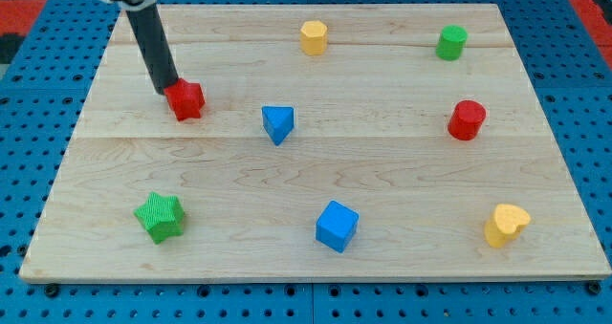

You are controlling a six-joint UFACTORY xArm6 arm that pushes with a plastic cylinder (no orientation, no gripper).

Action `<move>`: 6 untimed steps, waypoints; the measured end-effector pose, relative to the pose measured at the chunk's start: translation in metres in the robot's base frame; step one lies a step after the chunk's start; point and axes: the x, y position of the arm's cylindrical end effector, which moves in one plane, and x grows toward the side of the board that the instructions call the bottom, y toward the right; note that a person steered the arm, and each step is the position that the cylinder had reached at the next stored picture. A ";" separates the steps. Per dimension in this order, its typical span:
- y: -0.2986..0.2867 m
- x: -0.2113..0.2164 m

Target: Push green star into the red star

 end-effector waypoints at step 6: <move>-0.045 0.235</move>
